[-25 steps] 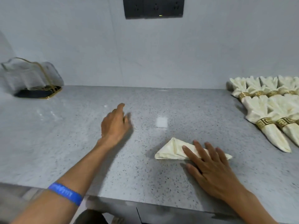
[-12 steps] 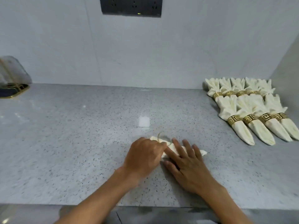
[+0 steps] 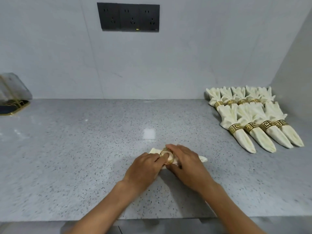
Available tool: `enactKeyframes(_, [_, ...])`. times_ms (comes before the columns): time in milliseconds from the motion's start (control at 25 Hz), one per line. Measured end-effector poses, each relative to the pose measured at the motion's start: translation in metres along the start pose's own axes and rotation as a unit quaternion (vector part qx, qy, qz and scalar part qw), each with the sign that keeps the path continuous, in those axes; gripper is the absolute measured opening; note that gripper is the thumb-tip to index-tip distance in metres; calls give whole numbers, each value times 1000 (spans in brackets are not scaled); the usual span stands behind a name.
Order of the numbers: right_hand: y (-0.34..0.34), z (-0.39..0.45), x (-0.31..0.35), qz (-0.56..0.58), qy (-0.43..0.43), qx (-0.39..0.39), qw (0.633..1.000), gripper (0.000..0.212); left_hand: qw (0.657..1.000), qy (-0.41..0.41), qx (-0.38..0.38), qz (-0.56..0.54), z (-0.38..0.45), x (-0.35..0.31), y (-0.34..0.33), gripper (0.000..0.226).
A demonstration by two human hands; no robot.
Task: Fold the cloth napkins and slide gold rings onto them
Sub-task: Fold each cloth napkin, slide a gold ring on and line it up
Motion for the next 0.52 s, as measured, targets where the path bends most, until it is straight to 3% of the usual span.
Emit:
enactKeyframes(80, [9,-1,0,-43,3,-37,998,45,997,53,-4,-52,-1,4,5,50])
enactKeyframes(200, [48,-1,-22,-129,-47,-74,988,38,993,83,5,-82,-2,5,5,39])
enactKeyframes(280, [76,-6,-64,-189,-84,24,978,43,997,60,27,-41,0,2,-1,31])
enactKeyframes(400, [97,-22,-113,-333,-81,239,909,55,998,48,44,-14,5,2,-9,30])
enactKeyframes(440, [93,-24,-118,-360,-59,270,891,57,997,53,50,-18,7,3,-9,25])
enactKeyframes(520, [74,-14,-111,-359,-12,276,892,52,996,61,61,-24,10,4,-10,24])
Point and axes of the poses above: each hand's wrist, its own z-axis towards the middle knuckle, its own y-axis out of the back of the hand, x = y × z, the point moved 7 cm from there along z, towards the middle knuckle, and after that the axes turned 12 degrees about -z, right-handed, at the moved point
